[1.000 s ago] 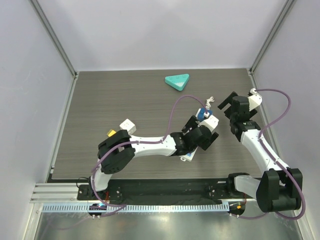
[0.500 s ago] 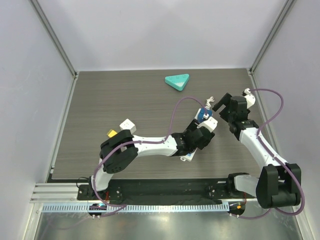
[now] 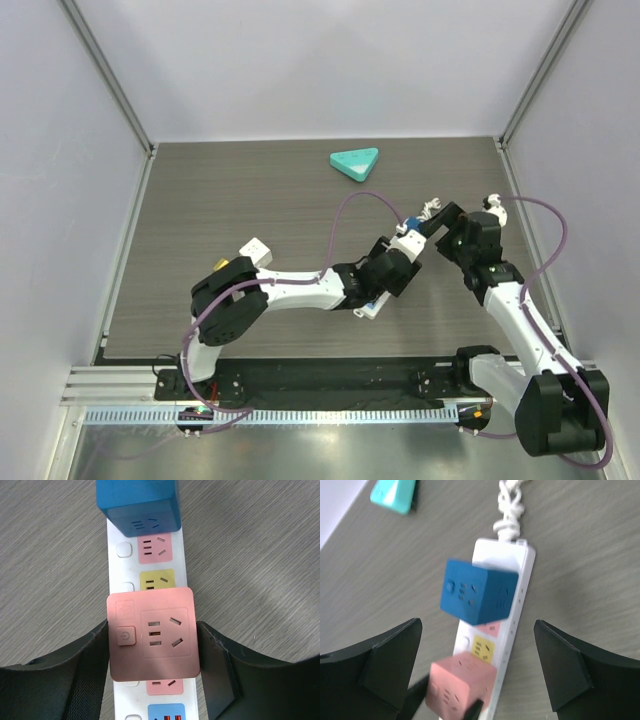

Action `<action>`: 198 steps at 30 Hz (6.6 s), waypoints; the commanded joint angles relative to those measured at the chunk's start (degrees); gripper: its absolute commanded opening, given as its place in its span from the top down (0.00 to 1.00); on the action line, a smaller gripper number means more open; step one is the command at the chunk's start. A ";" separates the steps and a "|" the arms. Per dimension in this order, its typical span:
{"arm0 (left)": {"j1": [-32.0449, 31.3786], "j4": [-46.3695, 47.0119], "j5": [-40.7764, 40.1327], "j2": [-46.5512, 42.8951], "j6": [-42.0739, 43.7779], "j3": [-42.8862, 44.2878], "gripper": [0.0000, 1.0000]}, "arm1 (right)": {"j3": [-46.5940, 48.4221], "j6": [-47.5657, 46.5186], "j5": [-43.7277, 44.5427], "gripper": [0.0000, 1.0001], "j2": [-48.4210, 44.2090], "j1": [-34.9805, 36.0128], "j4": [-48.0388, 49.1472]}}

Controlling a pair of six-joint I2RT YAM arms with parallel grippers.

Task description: Pull the plug off the socket

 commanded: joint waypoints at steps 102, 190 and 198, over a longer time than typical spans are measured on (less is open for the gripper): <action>17.33 6.97 -23.81 -22.30 -16.01 -25.11 1.00 | -35.17 13.12 -12.08 0.99 56.51 7.64 97.75; 13.30 28.33 20.65 5.56 -9.77 -1.38 0.27 | -32.89 14.70 -14.46 0.99 64.08 8.95 105.06; 13.30 24.72 20.04 6.53 -9.16 1.17 0.64 | -32.89 14.53 -14.46 0.99 64.08 8.95 104.97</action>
